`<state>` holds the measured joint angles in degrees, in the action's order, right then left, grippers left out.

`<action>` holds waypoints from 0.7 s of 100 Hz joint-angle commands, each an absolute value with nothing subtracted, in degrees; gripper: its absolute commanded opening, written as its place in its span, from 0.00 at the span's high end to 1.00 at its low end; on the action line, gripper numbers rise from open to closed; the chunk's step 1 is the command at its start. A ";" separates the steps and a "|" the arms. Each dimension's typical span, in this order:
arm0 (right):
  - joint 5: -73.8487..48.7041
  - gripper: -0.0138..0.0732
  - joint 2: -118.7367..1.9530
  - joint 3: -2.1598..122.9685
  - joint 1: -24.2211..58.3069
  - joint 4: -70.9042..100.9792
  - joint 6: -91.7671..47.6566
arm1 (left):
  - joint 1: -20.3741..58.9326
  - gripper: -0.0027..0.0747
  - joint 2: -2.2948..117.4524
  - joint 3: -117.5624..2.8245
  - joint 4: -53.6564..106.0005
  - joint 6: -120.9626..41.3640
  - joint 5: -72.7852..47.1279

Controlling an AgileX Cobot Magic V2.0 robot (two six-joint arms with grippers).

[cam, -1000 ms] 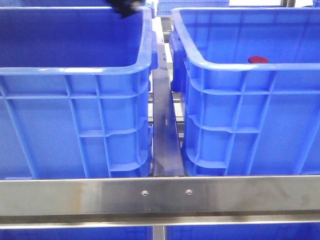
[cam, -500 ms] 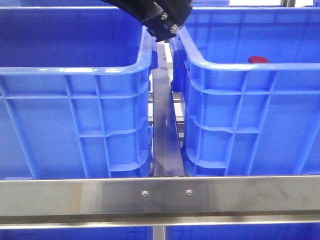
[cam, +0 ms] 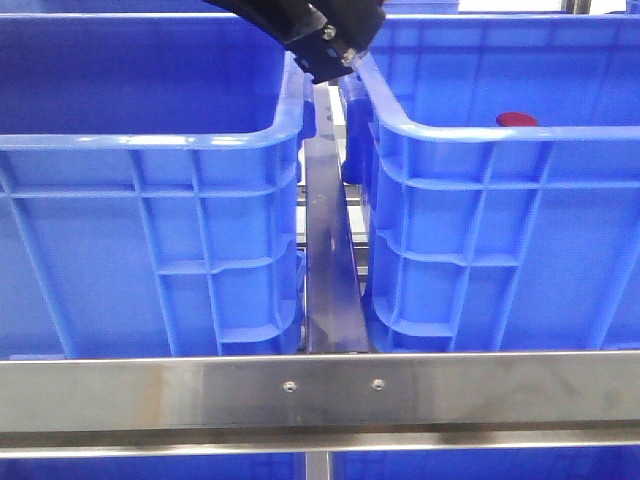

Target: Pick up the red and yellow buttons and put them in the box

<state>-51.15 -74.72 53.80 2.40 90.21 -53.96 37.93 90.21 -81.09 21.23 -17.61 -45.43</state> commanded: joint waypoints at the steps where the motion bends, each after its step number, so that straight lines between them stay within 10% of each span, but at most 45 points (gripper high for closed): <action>1: -53.62 0.14 -76.24 57.32 3.77 93.75 -53.28 | 38.46 0.77 87.86 -82.91 23.17 -17.64 -42.25; 70: -51.93 0.14 -84.60 61.78 11.08 95.07 -53.23 | 38.46 0.77 87.86 -82.91 23.17 -17.64 -42.25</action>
<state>-50.42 -86.60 59.83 11.05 91.34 -53.07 38.00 90.21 -81.09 21.23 -17.70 -45.49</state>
